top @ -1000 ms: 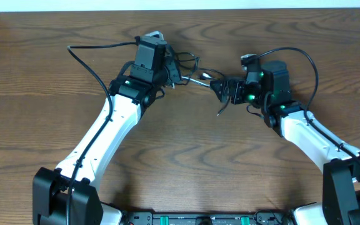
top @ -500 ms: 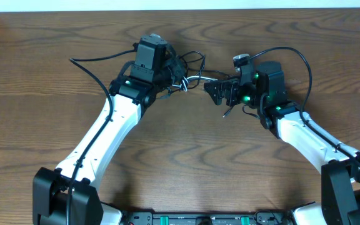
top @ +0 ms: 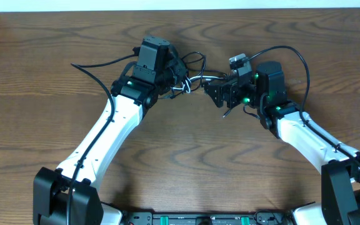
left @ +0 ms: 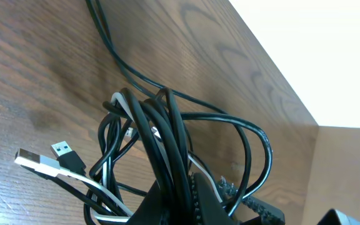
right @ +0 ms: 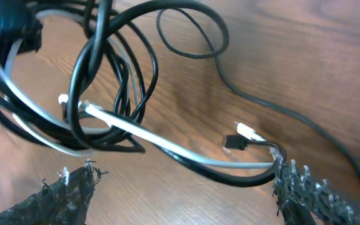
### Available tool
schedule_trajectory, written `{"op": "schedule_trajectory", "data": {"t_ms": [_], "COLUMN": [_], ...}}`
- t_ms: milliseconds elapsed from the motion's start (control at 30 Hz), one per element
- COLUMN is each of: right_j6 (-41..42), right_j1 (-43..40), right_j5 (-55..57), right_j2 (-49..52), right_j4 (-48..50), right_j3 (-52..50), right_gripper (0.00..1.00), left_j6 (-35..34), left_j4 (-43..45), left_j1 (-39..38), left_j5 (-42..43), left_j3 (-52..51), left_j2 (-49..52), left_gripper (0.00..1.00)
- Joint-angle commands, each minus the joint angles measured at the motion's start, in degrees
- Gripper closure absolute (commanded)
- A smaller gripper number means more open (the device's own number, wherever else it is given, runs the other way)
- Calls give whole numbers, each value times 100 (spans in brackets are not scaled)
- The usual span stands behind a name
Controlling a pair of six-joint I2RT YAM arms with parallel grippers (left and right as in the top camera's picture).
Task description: Untangle cables
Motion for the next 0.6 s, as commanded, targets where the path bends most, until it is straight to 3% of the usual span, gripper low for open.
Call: {"op": "schedule_trajectory", "data": {"t_ms": [0, 100, 333, 567], "right_j6": [-1027, -1563, -2846, -3040], "right_j1": [24, 13, 13, 66], "right_j5": [-221, -560, -1038, -2492], "right_j2": [-28, -85, -555, -599], "right_j4": [63, 332, 741, 911], "right_j3": [4, 4, 4, 4], "right_gripper": [11, 9, 8, 8], "left_j6": [-142, -146, -186, -1491], "left_j4": [-114, -341, -339, -330], "left_j1": [-15, -15, -11, -11], "left_j5": [-129, -579, -573, -151], "left_j3": [42, 42, 42, 42], "left_j2": [-68, -68, -68, -68], "left_gripper": [93, 92, 93, 93]}}
